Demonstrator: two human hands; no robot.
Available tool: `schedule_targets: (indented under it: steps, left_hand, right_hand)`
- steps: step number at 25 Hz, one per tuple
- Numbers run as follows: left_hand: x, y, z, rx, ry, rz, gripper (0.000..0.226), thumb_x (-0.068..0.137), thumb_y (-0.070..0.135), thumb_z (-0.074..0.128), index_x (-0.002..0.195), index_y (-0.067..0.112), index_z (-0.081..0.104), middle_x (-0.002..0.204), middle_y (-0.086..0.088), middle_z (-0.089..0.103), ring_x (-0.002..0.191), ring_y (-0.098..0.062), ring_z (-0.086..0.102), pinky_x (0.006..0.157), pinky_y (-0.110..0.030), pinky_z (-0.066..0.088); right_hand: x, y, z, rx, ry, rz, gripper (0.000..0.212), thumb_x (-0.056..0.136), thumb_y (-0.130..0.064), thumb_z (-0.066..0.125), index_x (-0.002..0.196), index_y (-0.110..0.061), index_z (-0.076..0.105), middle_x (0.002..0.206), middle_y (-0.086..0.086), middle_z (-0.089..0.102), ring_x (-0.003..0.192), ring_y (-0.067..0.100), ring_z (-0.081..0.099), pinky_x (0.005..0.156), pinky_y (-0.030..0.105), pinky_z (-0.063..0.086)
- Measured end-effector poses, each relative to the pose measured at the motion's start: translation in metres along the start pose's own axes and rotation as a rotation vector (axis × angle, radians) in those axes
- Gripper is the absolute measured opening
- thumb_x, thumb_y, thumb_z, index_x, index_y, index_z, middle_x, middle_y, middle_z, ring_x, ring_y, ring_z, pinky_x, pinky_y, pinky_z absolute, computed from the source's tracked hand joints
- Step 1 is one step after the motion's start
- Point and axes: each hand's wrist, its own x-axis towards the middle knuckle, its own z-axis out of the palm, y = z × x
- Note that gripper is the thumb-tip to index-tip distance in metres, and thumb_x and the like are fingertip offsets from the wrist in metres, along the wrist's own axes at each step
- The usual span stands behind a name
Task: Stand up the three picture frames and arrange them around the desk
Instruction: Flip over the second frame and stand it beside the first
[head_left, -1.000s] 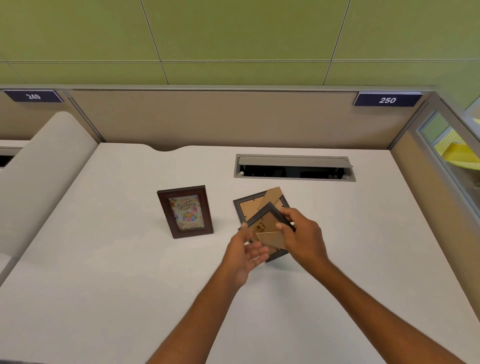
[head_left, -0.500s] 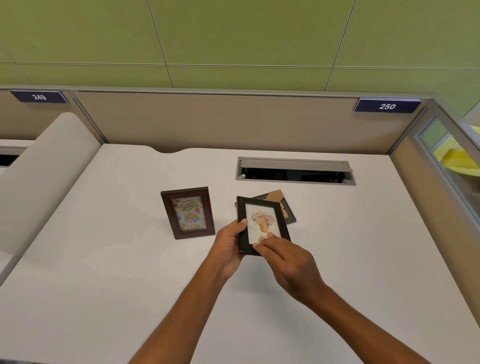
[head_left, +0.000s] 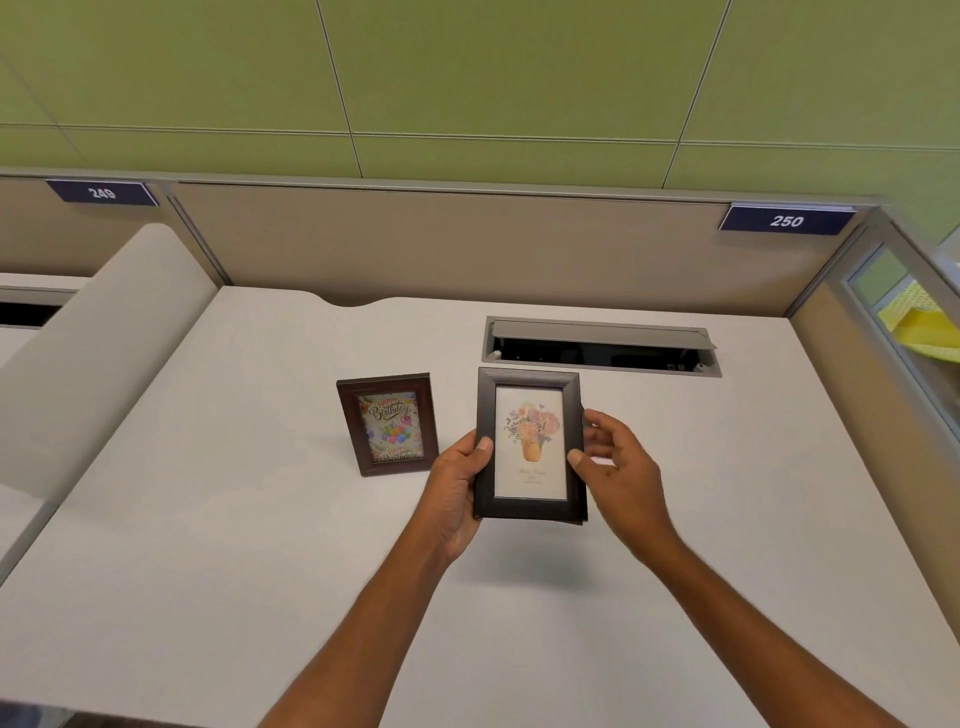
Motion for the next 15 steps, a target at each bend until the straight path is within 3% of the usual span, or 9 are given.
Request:
schedule_targets:
  steps: [3,9,15]
  left_hand:
    - [-0.005,0.001,-0.002,0.037,-0.007,0.010,0.032,0.114,0.024,0.053,0.125,0.028,0.083,0.136,-0.009,0.079,0.124,-0.026,0.077,0.095,-0.045,0.068]
    - [-0.007,-0.003,-0.009,0.119,-0.012,0.032,0.033,0.115,0.026,0.052,0.130,0.031,0.080,0.137,-0.006,0.079,0.127,-0.026,0.076,0.102,-0.050,0.064]
    - [-0.004,-0.007,-0.020,0.101,-0.014,0.008,0.032,0.114,0.025,0.054,0.129,0.029,0.081,0.139,-0.008,0.078,0.129,-0.027,0.074,0.105,-0.054,0.063]
  right_hand:
    - [0.008,-0.003,0.000,0.266,-0.126,0.199,0.033,0.103,-0.017,0.072,0.131,-0.033,0.065,0.112,-0.019,0.081,0.110,0.009,0.078,0.076,0.023,0.065]
    - [0.010,-0.002,0.003,0.225,-0.170,0.236,0.030,0.102,-0.014,0.073,0.118,-0.038,0.066,0.105,-0.028,0.080,0.102,-0.006,0.076,0.069,0.018,0.063]
    - [0.012,0.001,0.002,0.246,-0.227,0.283,0.030,0.102,-0.011,0.074,0.123,-0.030,0.066,0.111,-0.015,0.083,0.109,0.007,0.078,0.075,0.023,0.065]
